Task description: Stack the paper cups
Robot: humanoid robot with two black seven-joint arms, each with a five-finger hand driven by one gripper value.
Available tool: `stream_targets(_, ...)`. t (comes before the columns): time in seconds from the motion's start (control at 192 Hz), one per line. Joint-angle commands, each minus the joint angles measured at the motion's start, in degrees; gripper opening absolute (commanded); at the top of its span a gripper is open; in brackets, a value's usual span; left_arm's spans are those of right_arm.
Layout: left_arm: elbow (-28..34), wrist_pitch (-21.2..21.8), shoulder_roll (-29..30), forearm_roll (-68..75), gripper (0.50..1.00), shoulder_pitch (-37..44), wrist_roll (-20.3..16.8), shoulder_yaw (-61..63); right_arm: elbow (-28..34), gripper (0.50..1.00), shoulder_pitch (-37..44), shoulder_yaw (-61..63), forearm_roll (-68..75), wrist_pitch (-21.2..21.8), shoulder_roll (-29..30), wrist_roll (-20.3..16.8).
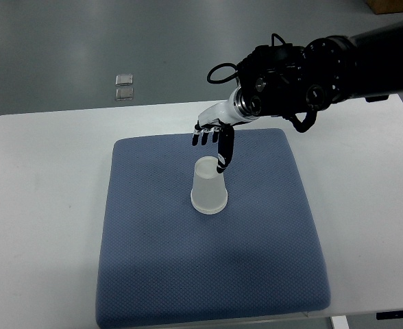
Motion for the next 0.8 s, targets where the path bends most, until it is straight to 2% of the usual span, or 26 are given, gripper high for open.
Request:
stream_targets(0.0, 0.0, 0.0, 0.0, 0.0, 1.0, -0.1, 0.0, 0.0, -0.8, 0.889, -1.5, 1.9, 0.6, -0.1, -4.4, -0.1)
stream_targets(0.245, -0.1, 0.0, 0.0, 0.0, 1.0, -0.1, 0.0, 0.2, -6.7, 0.889, -8.1, 9.8, 0.6, -0.4, -14.1, 0.0)
stream_targets(0.308, 0.0, 0.0, 0.0, 0.0, 1.0, -0.1, 0.0, 0.2, -8.8, 0.889, -11.4, 14.0, 1.0, -2.4, -16.0, 0.1)
stream_targets(0.381, 0.0, 0.0, 0.0, 0.0, 1.0, -0.1, 0.0, 0.1, -11.6, 0.889, -16.7, 20.3, 3.9, -7.3, -17.7, 0.7)
stream_targets(0.48, -0.1, 0.0, 0.0, 0.0, 1.0, -0.1, 0.0, 0.2, -16.9, 0.889, -24.7, 29.1, 9.0, -12.7, -18.0, 3.8)
stream_targets(0.532, -0.1, 0.0, 0.0, 0.0, 1.0, -0.1, 0.0, 0.2, -19.6, 0.893, -29.0, 34.4, 10.4, -14.0, -18.0, 4.9)
stream_targets(0.793, -0.1, 0.0, 0.0, 0.0, 1.0, -0.1, 0.0, 0.2, -27.0, 0.913, -45.8, 63.6, 17.0, -14.2, -16.5, 9.1)
